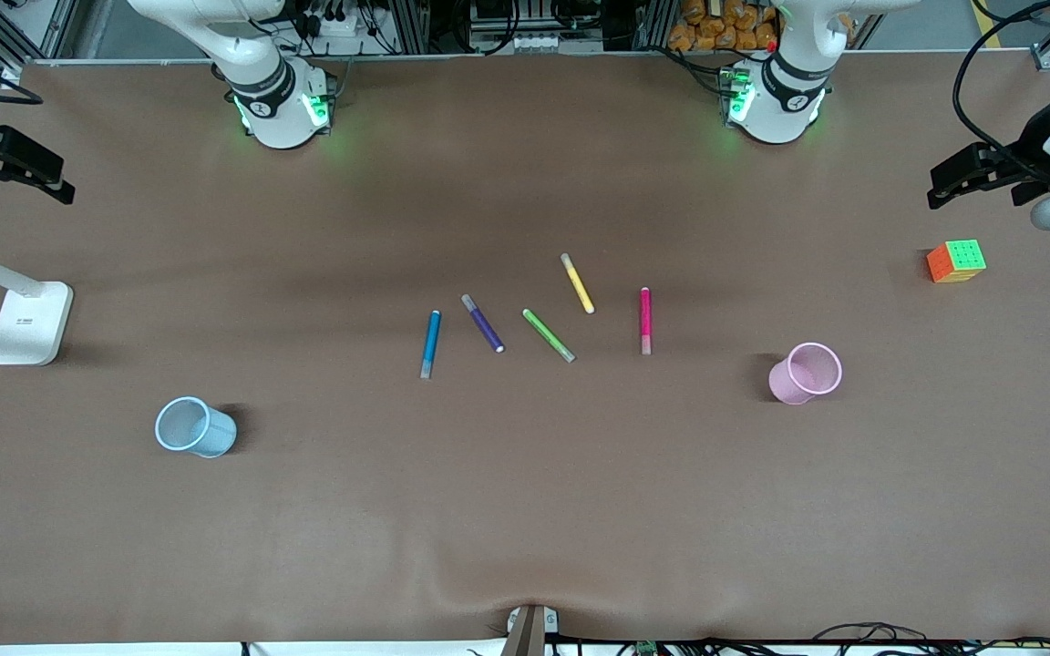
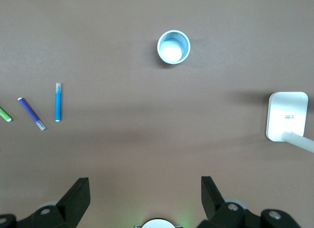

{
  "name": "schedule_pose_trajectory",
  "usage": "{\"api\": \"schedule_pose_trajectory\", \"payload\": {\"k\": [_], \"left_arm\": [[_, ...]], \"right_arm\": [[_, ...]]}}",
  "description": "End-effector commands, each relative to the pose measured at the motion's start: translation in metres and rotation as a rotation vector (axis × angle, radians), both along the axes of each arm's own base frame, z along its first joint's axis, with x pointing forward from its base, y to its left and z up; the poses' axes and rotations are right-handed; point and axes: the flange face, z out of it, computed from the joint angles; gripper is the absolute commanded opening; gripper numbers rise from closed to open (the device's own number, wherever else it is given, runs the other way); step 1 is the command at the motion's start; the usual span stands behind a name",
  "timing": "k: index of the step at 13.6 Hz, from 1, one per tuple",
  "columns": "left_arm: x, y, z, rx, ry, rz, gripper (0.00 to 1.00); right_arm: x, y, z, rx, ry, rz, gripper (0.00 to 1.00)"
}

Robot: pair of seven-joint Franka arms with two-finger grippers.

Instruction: Place pink and blue markers in matching cups

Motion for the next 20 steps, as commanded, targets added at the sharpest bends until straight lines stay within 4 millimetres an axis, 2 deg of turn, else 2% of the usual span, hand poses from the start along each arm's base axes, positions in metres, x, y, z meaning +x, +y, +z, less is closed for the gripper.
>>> {"api": "schedule_pose_trajectory", "payload": {"k": [1,7,11,14,18,19,20], "left_arm": [[-0.003,0.001,0.006,0.016,0.002,0.0,1.0],[-0.008,-0.006,-0.006,0.013,0.057,0.003,1.0],[-0.004,-0.012,-0.027,0.009,0.099,-0.008,1.0],[0.005,-0.029,-0.044,0.009,0.116,-0.038,1.0],[0.016,-0.046,-0.087,-0.034,0.125,-0.025,1.0],[0.019,-0.051,-0.099,-0.038,0.126,-0.029,1.0],[0.023,-0.064,-0.11,-0.038,0.124,-0.049,1.0]], "right_arm": [[-0.003,0.004,0.003,-0.009,-0.006,0.008,1.0],[-0.001,0.001,-0.004,-0.005,0.005,-0.008,1.0],[0.001,-0.001,-0.01,-0.005,0.027,-0.016,1.0],[-0.002,-0.001,-0.013,-0.006,0.056,-0.02,1.0],[0.003,0.009,-0.022,-0.005,0.071,-0.004,1.0],[0.006,0.022,-0.025,-0.005,0.073,0.019,1.0],[0.007,0.033,-0.027,-0.006,0.071,0.039,1.0]]}}
